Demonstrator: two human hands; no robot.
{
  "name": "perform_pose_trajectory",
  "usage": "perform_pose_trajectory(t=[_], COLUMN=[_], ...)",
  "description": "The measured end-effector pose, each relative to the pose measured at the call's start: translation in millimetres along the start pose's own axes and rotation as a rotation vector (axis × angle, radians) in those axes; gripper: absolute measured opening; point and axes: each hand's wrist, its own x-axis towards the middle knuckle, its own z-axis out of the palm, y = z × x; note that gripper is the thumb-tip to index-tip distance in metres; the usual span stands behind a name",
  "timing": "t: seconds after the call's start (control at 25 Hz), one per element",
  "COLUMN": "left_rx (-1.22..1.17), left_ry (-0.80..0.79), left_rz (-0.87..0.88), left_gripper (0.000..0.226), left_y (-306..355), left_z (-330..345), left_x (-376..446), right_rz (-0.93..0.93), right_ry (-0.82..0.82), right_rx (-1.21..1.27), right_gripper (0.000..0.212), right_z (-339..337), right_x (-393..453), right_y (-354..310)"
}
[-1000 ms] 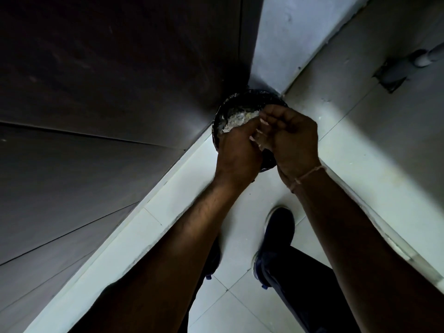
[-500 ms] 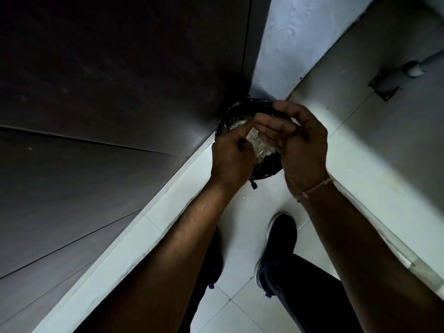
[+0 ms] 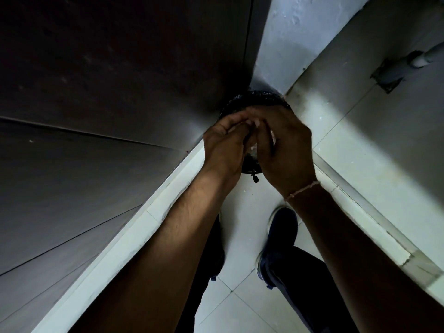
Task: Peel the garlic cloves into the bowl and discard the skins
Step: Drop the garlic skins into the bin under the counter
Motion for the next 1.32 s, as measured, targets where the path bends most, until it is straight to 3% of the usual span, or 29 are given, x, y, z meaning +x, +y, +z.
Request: perform_pose_trajectory(t=[0.12, 0.28, 0.4, 0.48, 0.56, 0.68, 0.8, 1.0, 1.16, 1.32], left_rx=[-0.065, 0.040, -0.022, -0.011, 0.003, 0.019, 0.130, 0.378, 0.595, 0.816], left_ry=[0.025, 0.081, 0.114, 0.129, 0.130, 0.125, 0.100, 0.061, -0.007, -0.173], left_rz=[-0.041, -0.020, -0.063, -0.052, -0.040, 0.009, 0.066, 0.143, 0.216, 0.346], left_gripper=[0.017, 0.018, 0.021, 0.022, 0.021, 0.019, 0.016, 0.032, 0.009, 0.009], left_y=[-1.6, -4.1, -3.6, -7.0, -6.9, 4.6, 31.5, 114.0, 190.5, 261.0], left_z=[-3.7, -5.6, -3.7, -5.7, -6.7, -7.6, -2.5, 13.3, 31.5, 53.0], left_x=[-0.2, -0.8, -3.9, -6.0, -12.1, -34.3, -66.5, -144.3, -227.7, -320.3], right_rz=[0.097, 0.129, 0.172, 0.099, 0.185, 0.302, 0.284, 0.281, 0.297, 0.322], right_ry=[-0.039, -0.088, 0.012, -0.073, -0.216, -0.105, 0.046, 0.000, 0.020, 0.083], right_rx=[-0.060, -0.044, -0.076, -0.092, -0.063, -0.057, -0.001, 0.021, 0.032, 0.007], right_gripper=[0.033, 0.027, 0.026, 0.037, 0.032, 0.030, 0.025, 0.024, 0.029, 0.028], right_z=[2.2, -0.9, -2.9, -4.0, -5.6, -21.9, -43.5, -108.2, -190.3, -284.3], right_x=[-5.0, -5.7, -7.5, -10.9, -17.7, -21.6, -14.1, -13.7, -11.2, -33.6], right_y=[-2.6, -0.7, -5.9, -7.1, -7.4, -18.8, -52.4, -134.1, -215.6, -301.5])
